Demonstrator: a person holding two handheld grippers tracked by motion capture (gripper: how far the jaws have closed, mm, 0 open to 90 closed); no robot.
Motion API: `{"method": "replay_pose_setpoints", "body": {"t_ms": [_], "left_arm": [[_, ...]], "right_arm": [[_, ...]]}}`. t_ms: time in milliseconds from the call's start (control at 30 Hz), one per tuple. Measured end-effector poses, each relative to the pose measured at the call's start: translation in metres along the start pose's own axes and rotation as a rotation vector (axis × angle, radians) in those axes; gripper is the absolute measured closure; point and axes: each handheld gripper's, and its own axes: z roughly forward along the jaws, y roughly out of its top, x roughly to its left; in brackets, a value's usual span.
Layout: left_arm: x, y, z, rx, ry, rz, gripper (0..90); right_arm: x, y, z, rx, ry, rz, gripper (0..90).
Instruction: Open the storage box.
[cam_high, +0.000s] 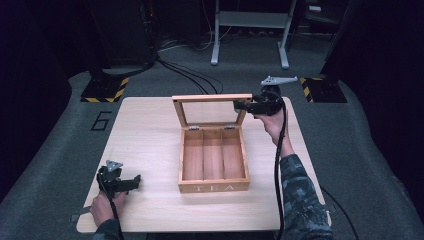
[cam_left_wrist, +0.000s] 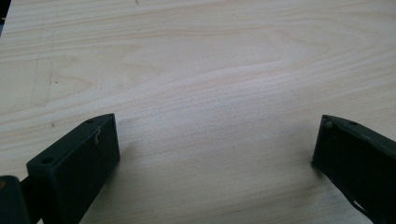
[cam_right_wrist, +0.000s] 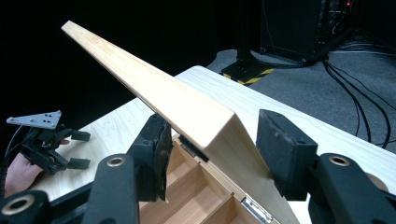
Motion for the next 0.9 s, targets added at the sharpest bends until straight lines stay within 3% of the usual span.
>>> {"method": "replay_pose_setpoints", "body": {"t_ms": [633, 900], "left_arm": [[0.0, 0.0, 0.0, 0.004, 0.001, 0.001, 0.3], [-0.001, 0.0, 0.0, -0.001, 0.002, -0.008, 0.3]], "right_arm": [[0.011, -0.016, -0.008, -0.007, -0.008, -0.004, 43.0], [0.027, -0.042, -0.013, 0.013, -0.032, -0.004, 31.7]]}}
